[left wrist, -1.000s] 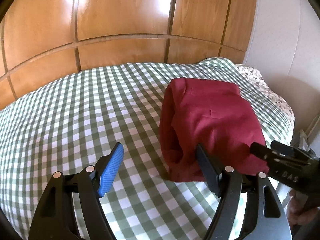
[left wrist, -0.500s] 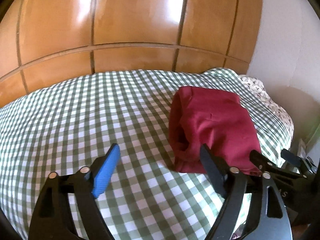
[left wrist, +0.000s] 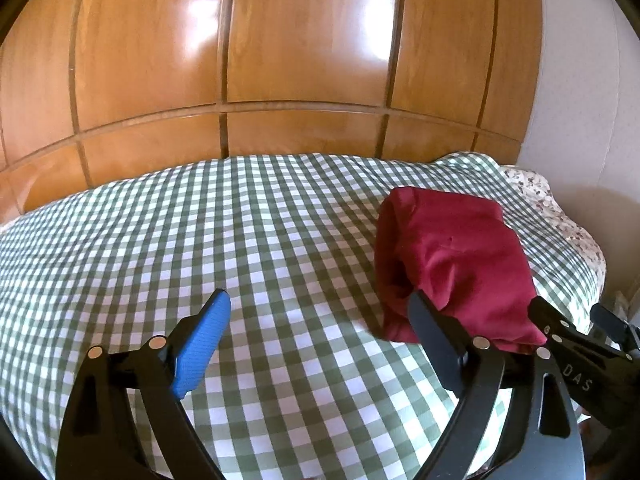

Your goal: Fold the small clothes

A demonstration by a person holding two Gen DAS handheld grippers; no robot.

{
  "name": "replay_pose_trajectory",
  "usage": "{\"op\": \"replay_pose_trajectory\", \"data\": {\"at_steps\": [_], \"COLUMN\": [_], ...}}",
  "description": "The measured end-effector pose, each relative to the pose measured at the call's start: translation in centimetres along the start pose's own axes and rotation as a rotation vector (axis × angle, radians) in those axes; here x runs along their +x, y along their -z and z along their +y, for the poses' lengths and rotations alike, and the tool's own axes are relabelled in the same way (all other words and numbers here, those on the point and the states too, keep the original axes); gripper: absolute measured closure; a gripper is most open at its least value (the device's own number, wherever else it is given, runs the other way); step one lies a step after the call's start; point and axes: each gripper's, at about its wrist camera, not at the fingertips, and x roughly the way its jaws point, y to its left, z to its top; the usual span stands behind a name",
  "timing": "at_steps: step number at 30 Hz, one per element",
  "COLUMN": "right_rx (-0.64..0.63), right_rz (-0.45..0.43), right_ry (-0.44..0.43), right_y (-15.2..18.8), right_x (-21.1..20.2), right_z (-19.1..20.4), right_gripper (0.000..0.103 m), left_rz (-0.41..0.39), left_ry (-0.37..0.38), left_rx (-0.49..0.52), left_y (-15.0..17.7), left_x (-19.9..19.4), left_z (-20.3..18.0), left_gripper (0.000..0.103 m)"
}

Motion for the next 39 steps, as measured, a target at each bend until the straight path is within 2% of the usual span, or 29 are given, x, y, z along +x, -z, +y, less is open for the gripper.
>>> {"op": "replay_pose_trajectory", "data": {"at_steps": [16,23,39], "right_rx": [0.01,0.006,-0.012], "right_rz": [-0.002,0.003,-0.009], "right_ry": [0.013,0.011,0.019], "right_y": [0.4,0.3,0.9], "right_x": [-0.3,-0.1,-0.6], "right_z": [0.4,0.5,1.4], "right_gripper": [0.002,0.002,0.002], "left_rz": [0.011,0.015,0.028], "left_ry": [-0.019,-0.016,0.011], "left_rx": [0.002,-0.004,-0.022], "left_y": [0.4,0.5,0.3], "left_x": [0.0,0.0,-0.4], "left_z": [0.0,0.0,0.1], "left_gripper": [0.011,0.004,0.004]}}
